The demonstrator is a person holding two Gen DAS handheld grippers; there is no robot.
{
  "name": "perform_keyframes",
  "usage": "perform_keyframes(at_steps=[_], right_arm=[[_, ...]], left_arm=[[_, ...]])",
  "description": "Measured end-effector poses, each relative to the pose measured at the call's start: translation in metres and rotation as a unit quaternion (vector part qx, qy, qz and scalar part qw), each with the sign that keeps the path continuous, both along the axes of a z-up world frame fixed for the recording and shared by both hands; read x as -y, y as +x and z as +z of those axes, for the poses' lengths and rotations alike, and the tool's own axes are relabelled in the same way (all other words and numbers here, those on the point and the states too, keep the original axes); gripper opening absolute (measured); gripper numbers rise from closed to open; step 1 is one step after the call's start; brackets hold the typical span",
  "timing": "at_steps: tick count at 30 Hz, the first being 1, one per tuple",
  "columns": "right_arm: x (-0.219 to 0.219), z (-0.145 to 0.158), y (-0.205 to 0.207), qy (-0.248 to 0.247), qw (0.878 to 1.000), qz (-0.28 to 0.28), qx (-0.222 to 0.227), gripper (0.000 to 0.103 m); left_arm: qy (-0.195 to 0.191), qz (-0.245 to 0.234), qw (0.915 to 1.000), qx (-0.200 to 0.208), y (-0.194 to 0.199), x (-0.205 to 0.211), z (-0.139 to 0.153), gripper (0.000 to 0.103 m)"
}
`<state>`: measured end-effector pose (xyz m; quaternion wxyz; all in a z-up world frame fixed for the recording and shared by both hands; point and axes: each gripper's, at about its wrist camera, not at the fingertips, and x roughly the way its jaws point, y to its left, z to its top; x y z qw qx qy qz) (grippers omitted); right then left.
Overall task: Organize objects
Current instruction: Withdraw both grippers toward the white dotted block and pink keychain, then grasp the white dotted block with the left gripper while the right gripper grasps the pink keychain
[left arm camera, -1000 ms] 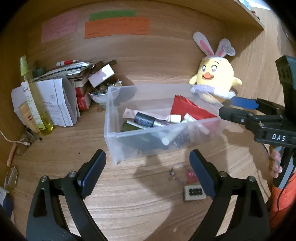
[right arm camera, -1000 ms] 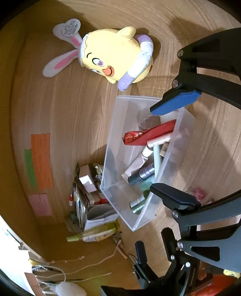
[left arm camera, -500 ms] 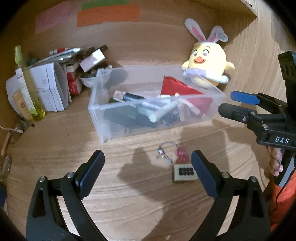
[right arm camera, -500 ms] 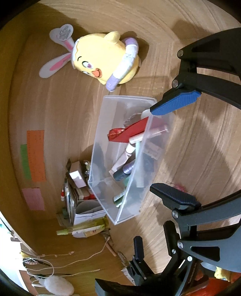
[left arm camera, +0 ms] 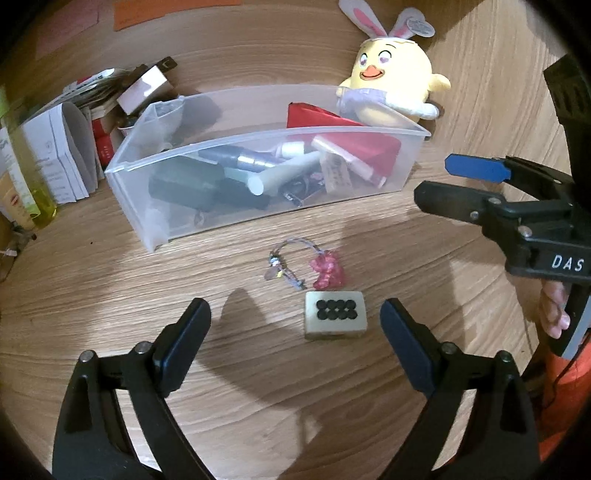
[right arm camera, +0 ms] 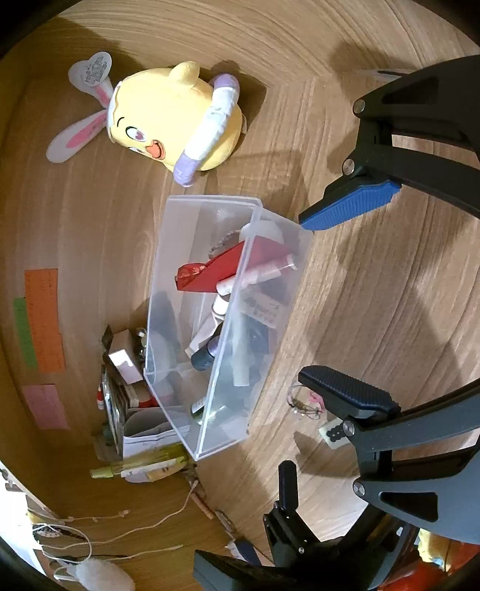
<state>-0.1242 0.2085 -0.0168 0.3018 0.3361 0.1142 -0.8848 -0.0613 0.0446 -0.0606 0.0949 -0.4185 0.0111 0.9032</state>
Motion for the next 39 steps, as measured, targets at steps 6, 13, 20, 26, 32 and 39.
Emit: perform_keyframes(at_steps=[6, 13, 20, 26, 32, 39], right_arm=[[0.005, -0.005, 0.001, 0.009, 1.000, 0.007, 0.006, 0.073], [0.023, -0.011, 0.008, 0.027, 0.999, 0.032, 0.010, 0.073], [0.052, -0.024, 0.015, 0.045, 0.997, 0.065, 0.020, 0.073], [0.071, -0.035, 0.013, 0.048, 0.995, 0.074, 0.044, 0.068], [0.086, -0.044, 0.013, 0.068, 0.992, 0.087, 0.062, 0.045], [0.090, -0.046, 0.012, 0.066, 0.991, 0.100, 0.063, 0.027]], left_arm=[[-0.005, -0.022, 0.9997, 0.005, 0.001, -0.009, -0.005, 0.042], [0.011, -0.011, 0.9999, -0.004, 0.011, 0.002, -0.004, 0.034], [0.032, 0.042, 0.9985, -0.015, 0.020, 0.036, -0.002, 0.034], [0.050, 0.064, 0.9963, -0.026, 0.028, 0.056, 0.000, 0.034], [0.062, 0.064, 0.9956, -0.030, 0.031, 0.059, 0.000, 0.034], [0.061, 0.063, 0.9953, -0.040, 0.033, 0.056, 0.005, 0.034]])
